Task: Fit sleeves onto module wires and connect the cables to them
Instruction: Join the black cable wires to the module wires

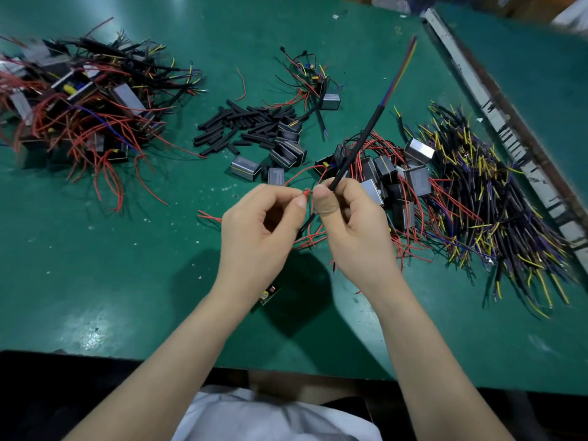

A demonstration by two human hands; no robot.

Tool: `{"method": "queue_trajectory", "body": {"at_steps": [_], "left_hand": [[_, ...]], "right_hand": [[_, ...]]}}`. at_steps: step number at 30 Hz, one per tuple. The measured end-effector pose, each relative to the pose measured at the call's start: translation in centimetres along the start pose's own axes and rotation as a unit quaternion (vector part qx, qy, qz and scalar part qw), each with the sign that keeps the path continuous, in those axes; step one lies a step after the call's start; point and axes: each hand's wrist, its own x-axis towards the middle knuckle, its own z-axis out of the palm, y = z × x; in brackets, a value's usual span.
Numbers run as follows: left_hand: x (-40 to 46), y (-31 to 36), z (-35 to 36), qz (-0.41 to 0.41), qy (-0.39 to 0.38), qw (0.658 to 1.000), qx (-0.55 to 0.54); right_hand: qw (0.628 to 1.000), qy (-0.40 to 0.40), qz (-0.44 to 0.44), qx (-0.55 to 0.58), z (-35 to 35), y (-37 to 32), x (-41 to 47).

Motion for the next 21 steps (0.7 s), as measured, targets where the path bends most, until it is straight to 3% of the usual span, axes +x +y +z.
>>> {"method": "queue_trajectory", "body": {"at_steps": [6,13,21], "left_hand": [[0.0,0.1,0.4,-0.065,-0.009,0.998,-0.011],[0.8,0.3,-0.5,0.009,-0.056,0.998,0.018],[1.0,0.5,-0.5,-0.061,-0.041,0.997,-0.018]], "right_hand": [[0.995,-0.001,-0.034,-0.099,-1.0,-0.2,0.1],[0.977,-0.056,-0.094,-0.182,-3.3,-1.5,1.4],[0.967,-0.073,-0.107,-0.217,-3.2,-1.9,1.5]]}}
